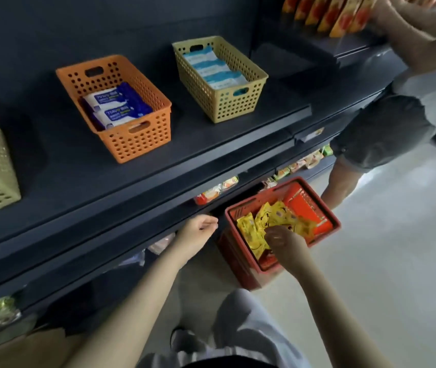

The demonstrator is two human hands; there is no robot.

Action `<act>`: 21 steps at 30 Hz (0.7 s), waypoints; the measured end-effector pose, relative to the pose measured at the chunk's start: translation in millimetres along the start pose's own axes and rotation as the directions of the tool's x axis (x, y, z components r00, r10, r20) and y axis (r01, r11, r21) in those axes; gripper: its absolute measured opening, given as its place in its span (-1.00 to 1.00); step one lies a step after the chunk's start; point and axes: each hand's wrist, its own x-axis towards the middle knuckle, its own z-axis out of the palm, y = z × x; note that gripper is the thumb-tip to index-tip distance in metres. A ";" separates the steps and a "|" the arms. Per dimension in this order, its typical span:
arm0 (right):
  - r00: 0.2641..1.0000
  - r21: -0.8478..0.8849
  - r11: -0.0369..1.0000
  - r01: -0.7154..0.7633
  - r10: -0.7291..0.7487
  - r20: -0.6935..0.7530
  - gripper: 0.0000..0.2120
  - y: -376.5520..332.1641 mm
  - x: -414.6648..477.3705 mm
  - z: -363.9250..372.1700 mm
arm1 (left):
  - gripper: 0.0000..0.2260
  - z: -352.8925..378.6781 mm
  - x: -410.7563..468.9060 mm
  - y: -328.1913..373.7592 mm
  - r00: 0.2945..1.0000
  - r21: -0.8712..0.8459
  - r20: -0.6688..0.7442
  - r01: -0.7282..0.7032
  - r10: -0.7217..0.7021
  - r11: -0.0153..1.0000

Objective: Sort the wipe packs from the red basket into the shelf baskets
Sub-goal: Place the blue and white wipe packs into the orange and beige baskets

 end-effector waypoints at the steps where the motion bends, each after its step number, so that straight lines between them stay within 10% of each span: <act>1: 0.999 0.008 0.999 -0.046 0.046 0.014 -0.76 12.9 1.2 -0.8 | -0.80 8.6 5.6 -4.2 1.000 0.011 0.007 0.030 -0.030 0.999; 9: 0.957 0.057 0.955 -0.290 0.289 0.026 -0.80 108.9 66.1 -28.1 | -0.76 98.6 83.7 -23.3 0.965 0.067 0.030 0.258 -0.260 0.964; 21: 0.939 -0.177 0.951 -0.253 0.286 0.191 -0.62 282.9 266.7 0.0 | -0.54 260.1 292.1 -91.5 0.901 0.069 0.028 0.430 -0.433 0.900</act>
